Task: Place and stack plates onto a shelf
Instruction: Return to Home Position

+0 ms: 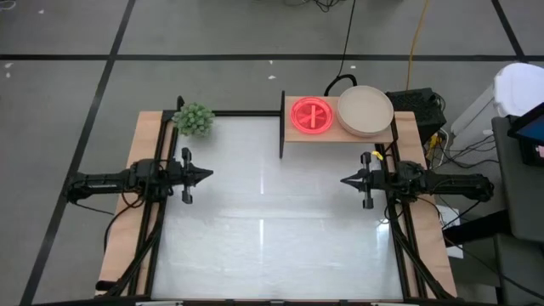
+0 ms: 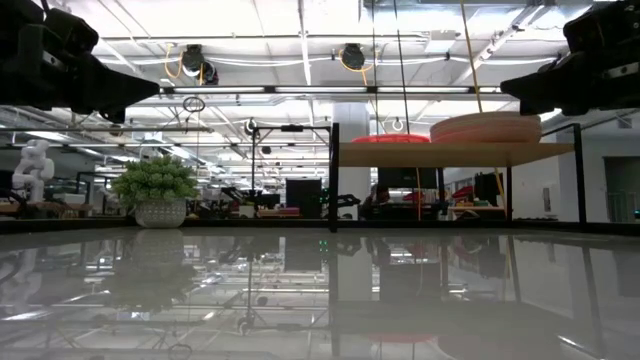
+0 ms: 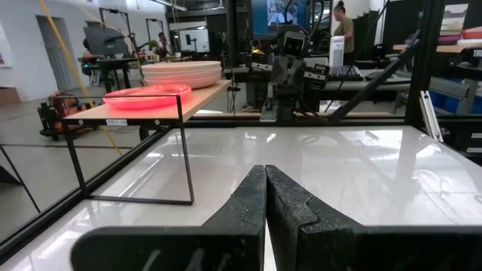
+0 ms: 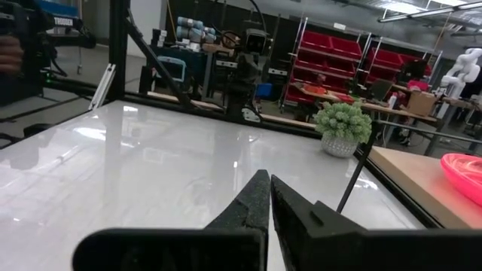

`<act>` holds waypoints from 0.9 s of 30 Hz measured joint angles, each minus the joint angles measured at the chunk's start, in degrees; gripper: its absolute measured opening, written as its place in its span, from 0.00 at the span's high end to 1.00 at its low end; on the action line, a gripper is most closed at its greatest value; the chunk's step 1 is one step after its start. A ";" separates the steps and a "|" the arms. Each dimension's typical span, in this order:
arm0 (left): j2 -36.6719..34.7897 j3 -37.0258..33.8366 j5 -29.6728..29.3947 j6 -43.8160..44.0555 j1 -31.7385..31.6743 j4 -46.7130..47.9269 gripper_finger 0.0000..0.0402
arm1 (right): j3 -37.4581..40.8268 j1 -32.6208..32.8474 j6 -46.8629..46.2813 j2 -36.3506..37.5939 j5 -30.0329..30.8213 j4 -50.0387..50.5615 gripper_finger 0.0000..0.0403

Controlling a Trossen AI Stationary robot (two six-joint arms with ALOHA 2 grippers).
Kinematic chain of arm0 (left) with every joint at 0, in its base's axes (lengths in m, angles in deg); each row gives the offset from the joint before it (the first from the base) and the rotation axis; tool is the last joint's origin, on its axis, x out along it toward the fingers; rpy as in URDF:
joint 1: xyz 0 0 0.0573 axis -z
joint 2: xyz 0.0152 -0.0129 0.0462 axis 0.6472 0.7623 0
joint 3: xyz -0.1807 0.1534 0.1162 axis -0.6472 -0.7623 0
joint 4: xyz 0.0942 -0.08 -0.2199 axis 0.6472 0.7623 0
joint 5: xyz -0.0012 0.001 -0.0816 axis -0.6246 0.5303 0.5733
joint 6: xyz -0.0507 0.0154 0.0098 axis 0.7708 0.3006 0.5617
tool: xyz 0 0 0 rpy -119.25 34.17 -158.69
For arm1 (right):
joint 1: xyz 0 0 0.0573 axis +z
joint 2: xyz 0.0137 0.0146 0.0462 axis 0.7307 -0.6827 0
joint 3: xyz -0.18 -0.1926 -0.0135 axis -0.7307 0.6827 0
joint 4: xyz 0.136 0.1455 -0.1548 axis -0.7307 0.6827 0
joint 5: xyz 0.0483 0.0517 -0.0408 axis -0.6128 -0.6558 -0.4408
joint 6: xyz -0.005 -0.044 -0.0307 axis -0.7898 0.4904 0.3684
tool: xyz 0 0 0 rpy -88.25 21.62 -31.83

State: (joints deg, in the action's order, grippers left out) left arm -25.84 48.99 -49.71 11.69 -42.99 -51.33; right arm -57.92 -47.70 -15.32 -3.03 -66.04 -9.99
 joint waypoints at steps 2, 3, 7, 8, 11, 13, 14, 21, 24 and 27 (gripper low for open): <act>0.08 0.00 0.00 0.00 0.00 0.02 0.99 | 0.02 0.00 -0.23 -0.02 0.00 -0.16 1.00; 0.08 0.00 0.00 -0.03 0.00 0.02 0.99 | 0.04 0.00 -0.71 -0.02 0.00 -0.47 1.00; 0.08 -0.06 -0.04 -0.17 0.00 -0.34 0.99 | 0.09 0.00 -1.91 -0.02 0.09 -0.94 1.00; 0.08 -0.08 -0.07 -0.19 0.00 -0.56 0.99 | 0.11 0.00 -1.78 -0.02 0.09 -0.98 1.00; 0.08 -0.17 -0.18 -0.20 0.00 -1.33 0.99 | 0.11 0.00 -1.68 -0.02 0.09 -1.06 1.00; 0.08 -0.17 -0.26 -0.20 0.00 -1.98 0.99 | 0.11 0.00 -1.64 -0.02 0.09 -1.10 1.00; 0.06 -0.17 -0.26 -0.22 0.00 -2.04 0.99 | 0.11 0.00 -1.60 -0.02 0.09 -1.10 1.00; 0.08 -0.17 -0.24 -0.22 0.00 -2.25 0.99 | 0.13 0.00 -1.57 -0.02 0.11 -1.19 1.00; 0.08 -0.17 -0.22 -0.23 0.00 -2.31 0.99 | 0.13 0.00 -1.57 -0.02 0.13 -1.25 1.00; 0.08 -0.17 -0.21 -0.22 0.00 -2.33 0.99 | 0.13 0.00 -1.57 -0.02 0.13 -1.27 1.00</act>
State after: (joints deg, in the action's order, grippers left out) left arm -25.76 48.82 -49.92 11.47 -42.99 -53.66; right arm -57.79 -47.70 -16.89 -3.06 -65.91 -11.27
